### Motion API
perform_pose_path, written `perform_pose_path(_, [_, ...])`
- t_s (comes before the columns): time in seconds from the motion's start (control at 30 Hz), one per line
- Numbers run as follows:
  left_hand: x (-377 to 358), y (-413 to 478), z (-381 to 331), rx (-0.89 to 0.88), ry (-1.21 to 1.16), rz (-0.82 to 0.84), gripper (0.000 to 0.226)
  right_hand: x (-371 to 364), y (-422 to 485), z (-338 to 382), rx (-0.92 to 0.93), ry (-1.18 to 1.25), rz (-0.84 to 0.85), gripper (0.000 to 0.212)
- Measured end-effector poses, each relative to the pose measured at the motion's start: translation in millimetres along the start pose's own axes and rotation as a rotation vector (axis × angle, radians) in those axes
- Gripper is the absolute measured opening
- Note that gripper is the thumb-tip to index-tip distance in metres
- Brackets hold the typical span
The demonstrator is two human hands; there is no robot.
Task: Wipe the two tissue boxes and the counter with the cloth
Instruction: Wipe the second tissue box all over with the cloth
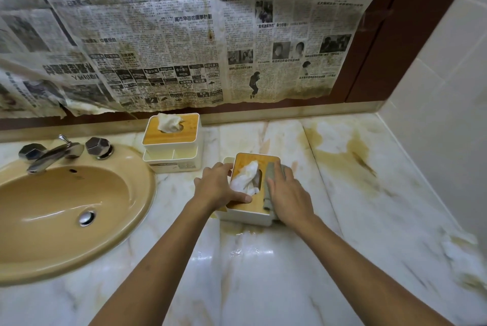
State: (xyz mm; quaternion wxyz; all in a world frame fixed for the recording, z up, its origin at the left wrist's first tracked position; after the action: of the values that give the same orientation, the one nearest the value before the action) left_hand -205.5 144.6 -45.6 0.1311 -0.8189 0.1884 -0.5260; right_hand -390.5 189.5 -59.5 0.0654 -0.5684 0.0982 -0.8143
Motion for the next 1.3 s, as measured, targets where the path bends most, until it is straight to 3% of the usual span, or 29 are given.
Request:
perform_pose_path(0.2, [3,-5,-1,-0.024,0.029,0.024,0.099,43,66,-22,-0.033,0.070,-0.034,0.024])
perform_pose_path(0.27, [3,-8,-2,-0.036,-0.001,0.037,0.101,48,70,-26,-0.005,0.139,0.015,0.023])
perform_pose_path(0.4, [13,-15,-2,-0.038,-0.272,0.165,0.120,47,59,-33,0.005,0.580,0.126,0.031])
perform_pose_path(0.47, [16,-17,-10,-0.012,-0.273,0.142,0.123,45,50,-34,0.000,0.660,0.137,0.034])
perform_pose_path(0.57, [7,-21,-33,0.041,-0.114,0.043,0.128,43,37,-38,-0.022,0.678,0.104,0.036])
perform_pose_path(0.73, [-22,-26,-49,-0.034,0.184,-0.006,0.145,37,16,-53,-0.022,0.605,0.102,0.032])
perform_pose_path(1.1, [-31,-32,-45,-0.091,0.251,0.046,0.147,36,-10,-61,0.018,0.608,0.070,0.027])
perform_pose_path(1.2, [-33,-30,-43,-0.138,0.214,0.029,0.140,37,-13,-62,0.020,0.623,0.089,0.026])
perform_pose_path(1.3, [-20,-27,-37,-0.240,0.108,0.118,0.138,36,-14,-61,0.009,0.639,0.104,0.027])
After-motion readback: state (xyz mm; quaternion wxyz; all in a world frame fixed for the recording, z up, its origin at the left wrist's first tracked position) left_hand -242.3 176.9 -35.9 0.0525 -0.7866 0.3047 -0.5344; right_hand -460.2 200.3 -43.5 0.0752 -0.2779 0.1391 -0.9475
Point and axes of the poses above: each hand's wrist, its own y-axis towards the middle knuckle, its own x-axis out of the back of the hand, z = x × y, the point moved 1 cm from there along y, towards the middle knuckle, and after that the axes turned 11 degrees about z, right-handed, at the moved point
